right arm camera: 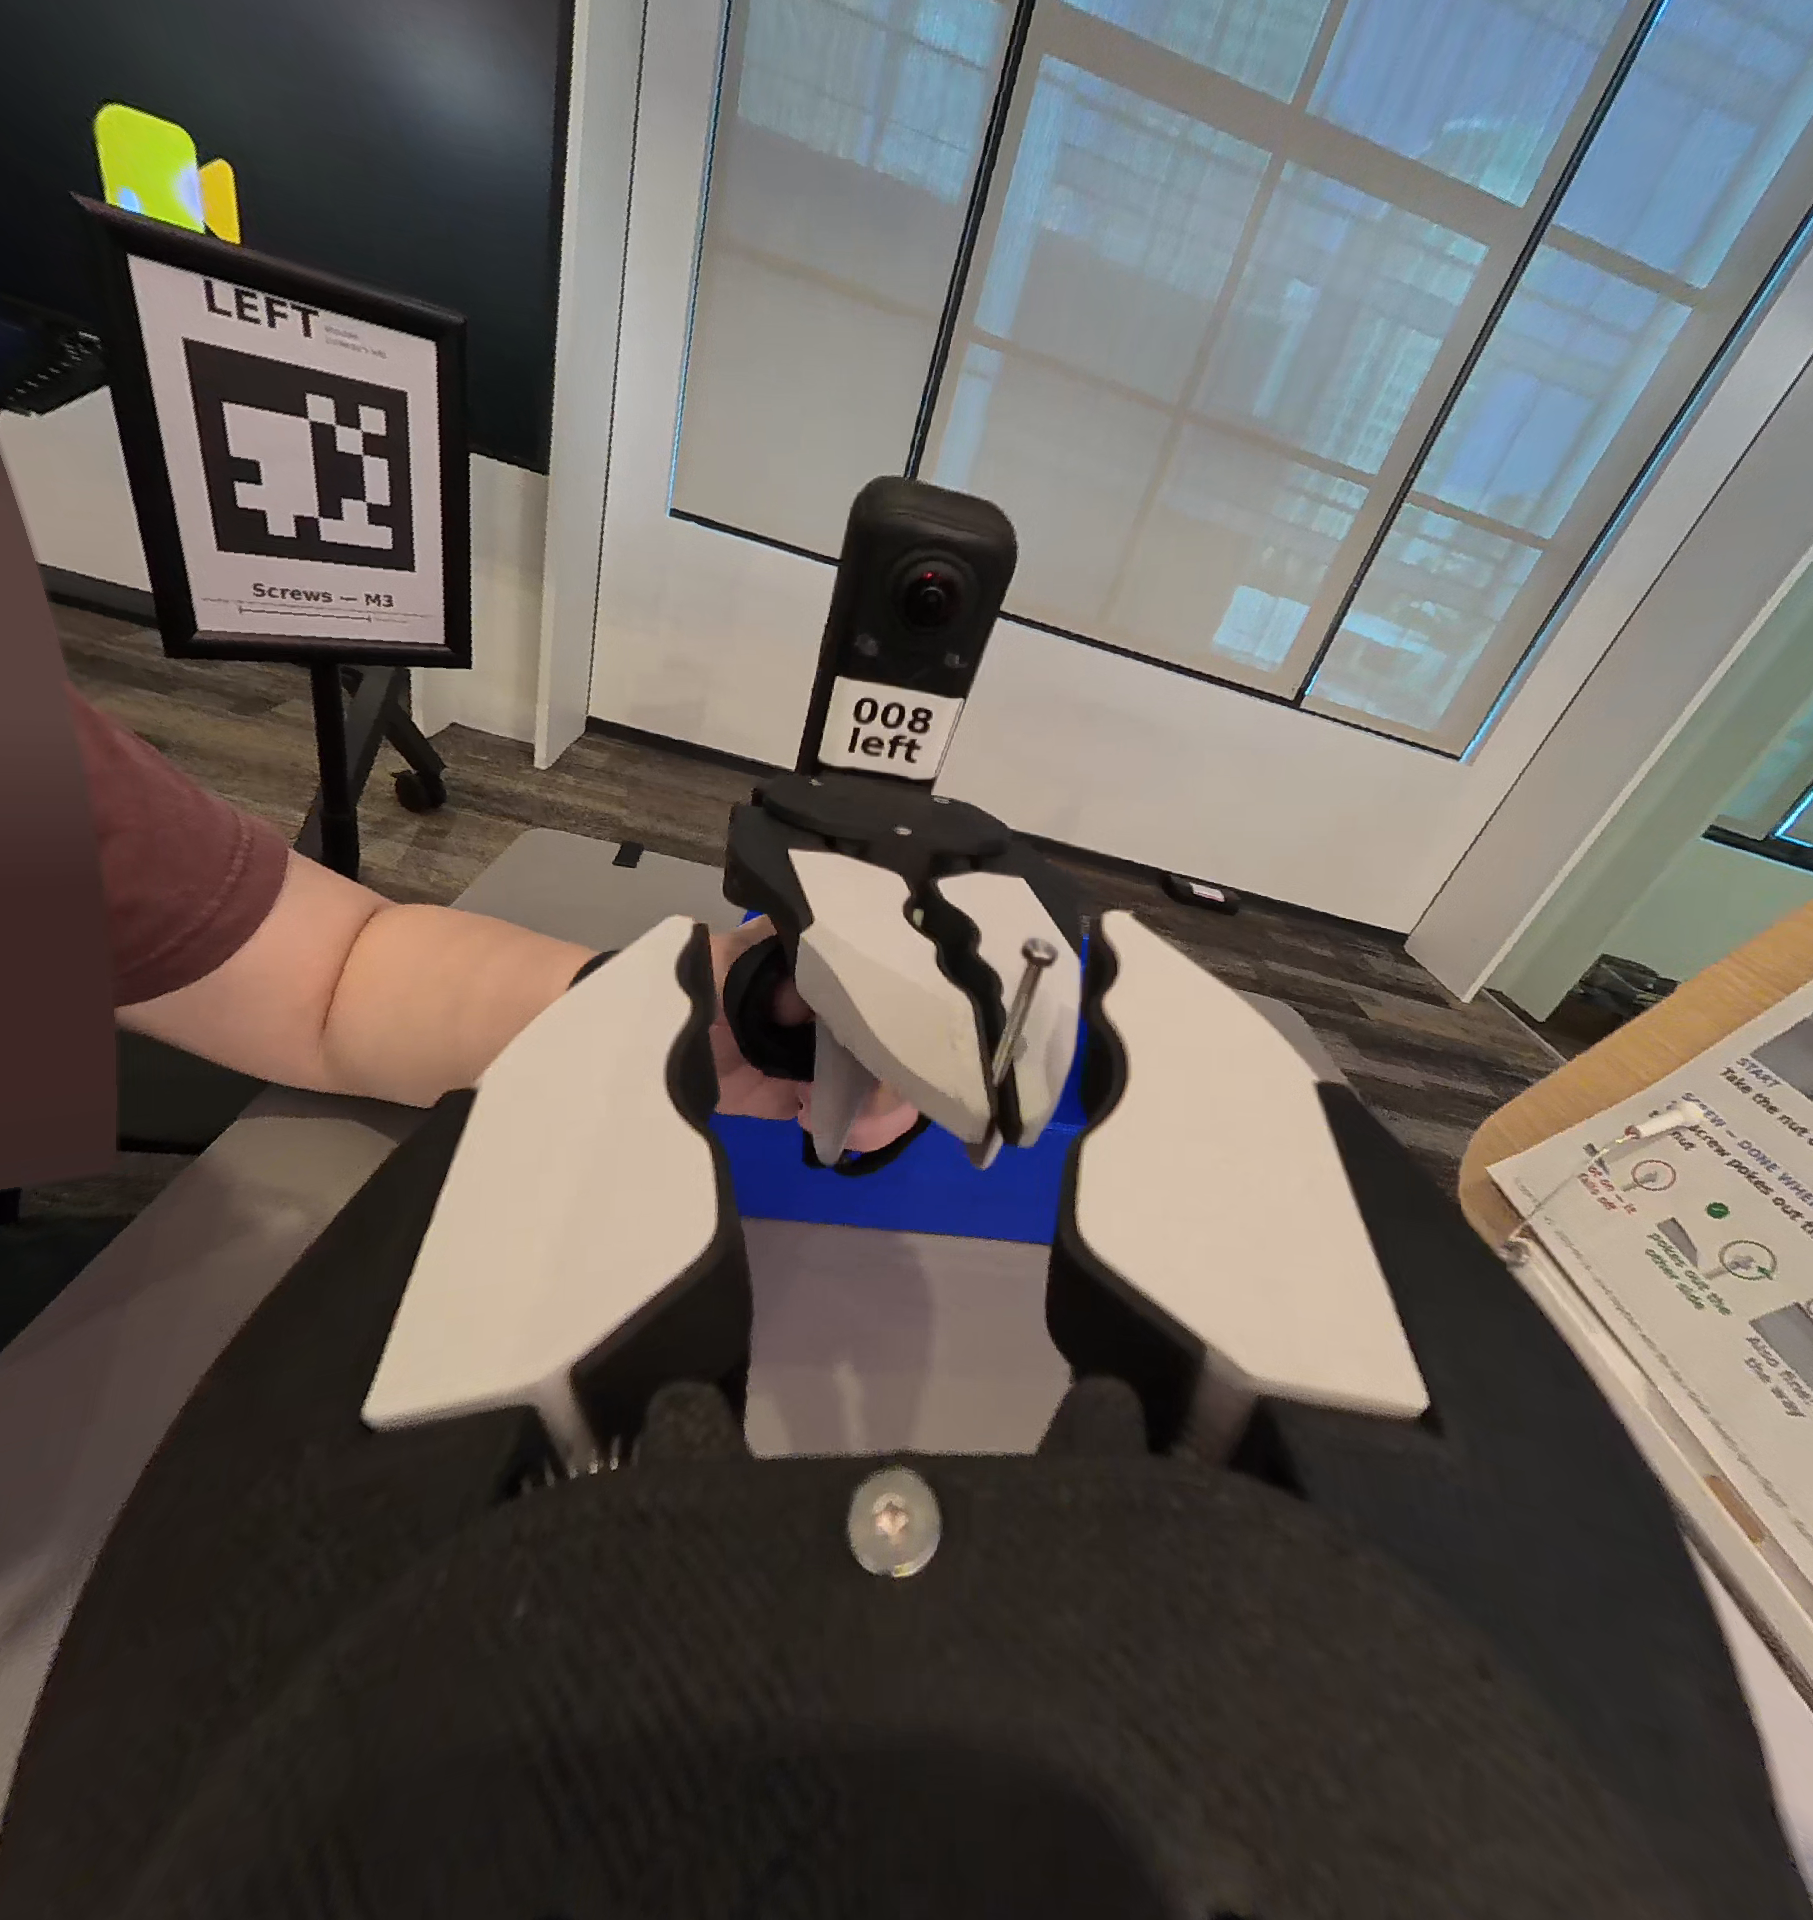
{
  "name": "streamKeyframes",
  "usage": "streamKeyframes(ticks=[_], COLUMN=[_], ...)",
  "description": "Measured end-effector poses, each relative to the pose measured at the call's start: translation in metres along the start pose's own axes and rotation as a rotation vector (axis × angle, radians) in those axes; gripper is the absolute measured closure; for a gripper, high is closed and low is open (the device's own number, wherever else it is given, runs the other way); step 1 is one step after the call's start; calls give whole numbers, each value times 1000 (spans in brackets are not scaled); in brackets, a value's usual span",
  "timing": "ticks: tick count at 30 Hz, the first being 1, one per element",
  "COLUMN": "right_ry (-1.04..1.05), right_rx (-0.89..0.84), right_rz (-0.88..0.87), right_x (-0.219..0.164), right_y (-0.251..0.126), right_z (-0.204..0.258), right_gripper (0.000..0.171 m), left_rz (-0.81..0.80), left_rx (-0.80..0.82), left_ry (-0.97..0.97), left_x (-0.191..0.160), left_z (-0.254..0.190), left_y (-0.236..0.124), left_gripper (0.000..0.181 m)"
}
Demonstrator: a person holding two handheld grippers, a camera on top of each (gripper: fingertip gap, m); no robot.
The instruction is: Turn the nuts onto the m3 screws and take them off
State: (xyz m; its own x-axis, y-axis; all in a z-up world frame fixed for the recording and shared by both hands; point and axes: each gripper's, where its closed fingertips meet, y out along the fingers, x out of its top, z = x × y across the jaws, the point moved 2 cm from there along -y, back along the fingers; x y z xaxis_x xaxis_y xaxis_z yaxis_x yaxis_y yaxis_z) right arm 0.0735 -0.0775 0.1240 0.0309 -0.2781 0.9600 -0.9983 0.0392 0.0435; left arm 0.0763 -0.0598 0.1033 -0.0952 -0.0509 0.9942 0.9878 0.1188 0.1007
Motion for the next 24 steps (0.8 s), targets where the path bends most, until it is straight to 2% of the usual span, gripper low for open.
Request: streamKeyframes(ticks=[18,24], right_ry=[-53,12], right_rx=[-14,-5], right_rz=[47,-15], right_x=[-1,2], right_y=[-4,1], right_z=[0,-1], right_gripper=[100,100], left_rz=[-18,1], left_rx=[36,1], left_ry=[-3,-2], left_x=[5,0], left_z=[8,0], left_y=[-7,0], left_gripper=[179,179])
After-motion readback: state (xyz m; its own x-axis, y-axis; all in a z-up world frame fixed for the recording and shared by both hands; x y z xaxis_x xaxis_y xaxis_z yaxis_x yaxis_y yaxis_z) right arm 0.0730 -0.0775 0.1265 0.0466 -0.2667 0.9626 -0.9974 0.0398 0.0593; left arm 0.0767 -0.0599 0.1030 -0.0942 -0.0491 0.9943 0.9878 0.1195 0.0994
